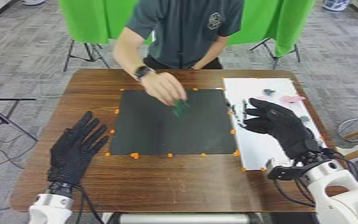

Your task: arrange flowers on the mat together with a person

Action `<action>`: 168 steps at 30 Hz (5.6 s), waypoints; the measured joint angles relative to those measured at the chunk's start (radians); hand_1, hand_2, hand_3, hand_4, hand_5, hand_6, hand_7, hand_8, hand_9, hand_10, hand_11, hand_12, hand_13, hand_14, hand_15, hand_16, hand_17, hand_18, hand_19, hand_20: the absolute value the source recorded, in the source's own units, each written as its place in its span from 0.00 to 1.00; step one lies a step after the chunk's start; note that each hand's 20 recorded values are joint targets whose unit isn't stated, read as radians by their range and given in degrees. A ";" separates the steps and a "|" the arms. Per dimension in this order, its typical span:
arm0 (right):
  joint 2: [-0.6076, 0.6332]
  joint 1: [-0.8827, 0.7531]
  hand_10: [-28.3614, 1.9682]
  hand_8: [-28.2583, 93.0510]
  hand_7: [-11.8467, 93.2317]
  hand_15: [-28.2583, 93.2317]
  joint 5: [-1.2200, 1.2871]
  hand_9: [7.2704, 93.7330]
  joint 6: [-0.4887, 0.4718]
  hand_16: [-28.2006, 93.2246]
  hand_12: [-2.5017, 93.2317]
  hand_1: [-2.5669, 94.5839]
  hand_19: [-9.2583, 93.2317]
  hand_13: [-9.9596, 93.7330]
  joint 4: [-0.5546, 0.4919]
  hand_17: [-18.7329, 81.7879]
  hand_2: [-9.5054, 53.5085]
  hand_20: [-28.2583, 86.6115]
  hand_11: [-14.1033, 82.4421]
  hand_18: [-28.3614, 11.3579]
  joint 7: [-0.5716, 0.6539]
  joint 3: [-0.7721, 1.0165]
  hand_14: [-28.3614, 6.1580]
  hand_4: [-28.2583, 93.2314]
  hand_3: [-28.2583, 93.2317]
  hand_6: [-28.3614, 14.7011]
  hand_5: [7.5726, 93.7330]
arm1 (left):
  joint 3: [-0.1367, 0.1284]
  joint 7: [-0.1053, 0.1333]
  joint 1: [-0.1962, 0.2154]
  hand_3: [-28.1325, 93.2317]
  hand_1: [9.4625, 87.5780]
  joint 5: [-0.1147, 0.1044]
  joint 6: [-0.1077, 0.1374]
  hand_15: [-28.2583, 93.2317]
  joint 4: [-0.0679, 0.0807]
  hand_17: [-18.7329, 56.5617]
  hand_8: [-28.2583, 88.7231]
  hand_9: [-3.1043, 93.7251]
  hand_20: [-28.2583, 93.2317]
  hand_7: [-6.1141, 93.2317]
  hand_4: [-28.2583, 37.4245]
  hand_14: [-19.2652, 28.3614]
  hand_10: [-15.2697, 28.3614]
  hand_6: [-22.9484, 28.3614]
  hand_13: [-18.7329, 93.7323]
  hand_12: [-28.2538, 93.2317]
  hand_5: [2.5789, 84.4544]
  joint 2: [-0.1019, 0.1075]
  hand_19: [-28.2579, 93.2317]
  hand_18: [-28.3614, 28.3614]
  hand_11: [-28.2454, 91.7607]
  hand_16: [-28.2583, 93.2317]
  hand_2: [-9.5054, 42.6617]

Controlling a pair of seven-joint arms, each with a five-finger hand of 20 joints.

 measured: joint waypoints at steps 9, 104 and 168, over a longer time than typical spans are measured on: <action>0.000 0.001 0.42 0.16 0.24 0.49 0.001 0.35 -0.012 0.41 0.26 0.19 0.56 0.42 0.001 0.26 0.24 0.49 0.27 0.14 0.001 0.001 0.39 0.04 0.94 0.52 0.34 | 0.001 0.000 -0.002 0.81 0.20 -0.001 -0.005 0.36 0.001 0.09 0.18 0.26 0.31 0.19 0.00 0.68 0.59 0.52 0.34 0.35 0.33 0.002 0.55 0.87 0.36 0.27 0.12; 0.232 0.013 0.60 0.22 0.51 0.76 -1.212 0.79 0.016 0.41 0.35 0.59 0.86 0.79 0.104 0.50 0.03 0.47 0.62 0.25 0.672 -0.081 0.58 0.00 0.63 0.67 0.69 | -0.004 -0.001 0.000 0.81 0.19 0.015 -0.020 0.35 0.005 0.09 0.18 0.26 0.31 0.19 0.00 0.68 0.59 0.51 0.34 0.36 0.32 -0.019 0.54 0.86 0.35 0.27 0.11; 0.119 0.609 0.63 0.38 0.58 0.93 -1.109 0.98 0.164 0.46 0.43 0.39 0.98 0.92 0.274 0.59 0.04 0.53 0.82 0.18 0.257 -0.814 0.56 0.14 0.94 0.68 0.91 | 0.002 -0.021 -0.007 0.81 0.19 0.020 -0.020 0.36 0.003 0.09 0.18 0.27 0.31 0.19 0.00 0.69 0.59 0.51 0.34 0.36 0.32 -0.014 0.54 0.86 0.35 0.27 0.12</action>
